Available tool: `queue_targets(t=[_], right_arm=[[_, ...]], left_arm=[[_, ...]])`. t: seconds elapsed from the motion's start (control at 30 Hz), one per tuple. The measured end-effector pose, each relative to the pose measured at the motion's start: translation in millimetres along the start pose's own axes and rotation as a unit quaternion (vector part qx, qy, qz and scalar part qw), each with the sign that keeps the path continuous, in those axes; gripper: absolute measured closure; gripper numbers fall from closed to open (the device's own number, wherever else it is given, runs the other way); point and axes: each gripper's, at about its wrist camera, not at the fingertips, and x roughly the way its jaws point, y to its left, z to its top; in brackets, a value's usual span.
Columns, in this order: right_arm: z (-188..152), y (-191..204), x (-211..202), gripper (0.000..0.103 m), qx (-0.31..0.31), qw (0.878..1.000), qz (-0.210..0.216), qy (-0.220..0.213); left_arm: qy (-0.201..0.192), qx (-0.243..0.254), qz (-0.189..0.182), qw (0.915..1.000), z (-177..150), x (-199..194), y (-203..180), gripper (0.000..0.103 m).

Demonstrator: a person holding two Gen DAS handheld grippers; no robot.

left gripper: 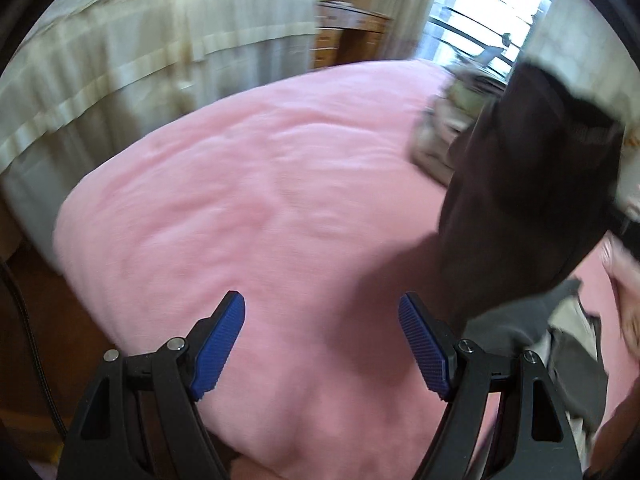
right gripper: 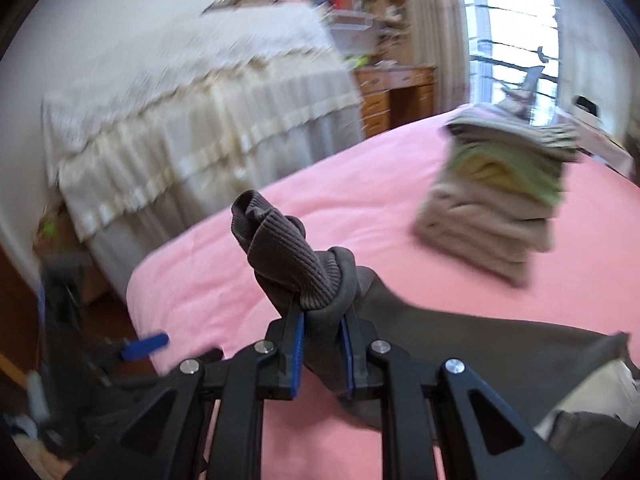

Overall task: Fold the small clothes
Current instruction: 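Lift the cuff with the right tool and fold the sleeve across the body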

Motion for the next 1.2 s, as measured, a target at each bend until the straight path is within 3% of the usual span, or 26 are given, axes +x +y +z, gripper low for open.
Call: queue_targets(t=[0.17,0.3,0.43,0.57,0.67,0.77,0.83,0.9,1.07,1.2], right_arm=[[-1,-77,-68,0.088,0.056,0.996,-0.054,-0.044],[-29,-148,-112,0.088,0.106,0.986,-0.119,-0.058],[-85,-230,-146,0.088,0.192,0.963,-0.183,-0.042],[-151,-290,-165,0.088,0.273,0.937,-0.218,-0.017],[-206,-324,-165,0.086,0.338,0.917,-0.212,0.018],[-254,-343,-154,0.083,0.392,0.901,-0.174,0.074],[-277,-346,-154,0.076,0.408,0.894,-0.153,0.102],[-285,-347,-162,0.068,0.396,0.896,-0.166,0.113],[-275,-347,-197,0.051,0.351,0.916,-0.167,0.099],[-263,-361,-209,0.049,0.328,0.922,-0.183,0.091]], left_arm=[[0.016,0.071,-0.028,0.9969,-21,5,-78,0.025],[0.028,0.111,-0.044,0.9924,-41,8,-127,0.025],[0.036,0.146,-0.056,0.9871,-57,13,-175,0.025],[0.041,0.169,-0.063,0.9827,-72,16,-209,0.025],[0.043,0.192,-0.064,0.9783,-84,21,-232,0.025],[0.049,0.223,-0.061,0.9716,-97,28,-256,0.025],[0.056,0.240,-0.061,0.9673,-103,34,-265,0.025],[0.058,0.249,-0.062,0.9649,-104,38,-267,0.025],[0.070,0.261,-0.063,0.9606,-102,49,-261,0.025],[0.104,0.260,-0.102,0.9547,-97,65,-255,0.025]])
